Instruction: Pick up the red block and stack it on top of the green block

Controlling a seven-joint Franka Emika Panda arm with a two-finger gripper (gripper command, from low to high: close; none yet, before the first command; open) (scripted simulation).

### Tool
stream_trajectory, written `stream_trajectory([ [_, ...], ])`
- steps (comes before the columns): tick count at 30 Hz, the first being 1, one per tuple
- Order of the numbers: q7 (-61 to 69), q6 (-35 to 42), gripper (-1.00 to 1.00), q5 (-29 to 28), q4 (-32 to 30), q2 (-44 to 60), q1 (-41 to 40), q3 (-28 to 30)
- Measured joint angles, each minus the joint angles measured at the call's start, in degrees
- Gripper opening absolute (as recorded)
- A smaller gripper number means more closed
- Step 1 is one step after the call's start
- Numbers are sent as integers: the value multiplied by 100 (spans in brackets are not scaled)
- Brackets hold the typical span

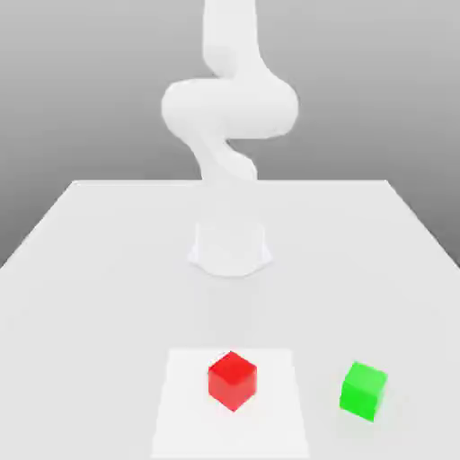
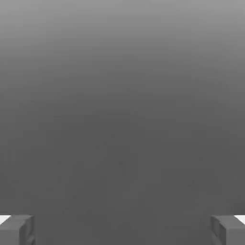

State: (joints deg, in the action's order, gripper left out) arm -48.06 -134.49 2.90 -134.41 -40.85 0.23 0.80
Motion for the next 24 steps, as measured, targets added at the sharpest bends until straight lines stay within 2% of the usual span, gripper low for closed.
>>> stream_trajectory([
  [7, -834, -824, 0, 692, -788, 1579, 54, 5],
  [12, -1637, -1406, 0, 846, -1334, 2636, -7, -191],
  [16, -2548, -1905, 0, 596, -1783, 3443, -100, -337],
  [19, -3486, -2285, 0, 47, -2123, 4012, -176, -333],
  [21, -3883, -2547, 0, -246, -2213, 4355, -161, -259],
  [24, -4036, -2969, 0, -393, -2173, 4857, -116, -199],
])
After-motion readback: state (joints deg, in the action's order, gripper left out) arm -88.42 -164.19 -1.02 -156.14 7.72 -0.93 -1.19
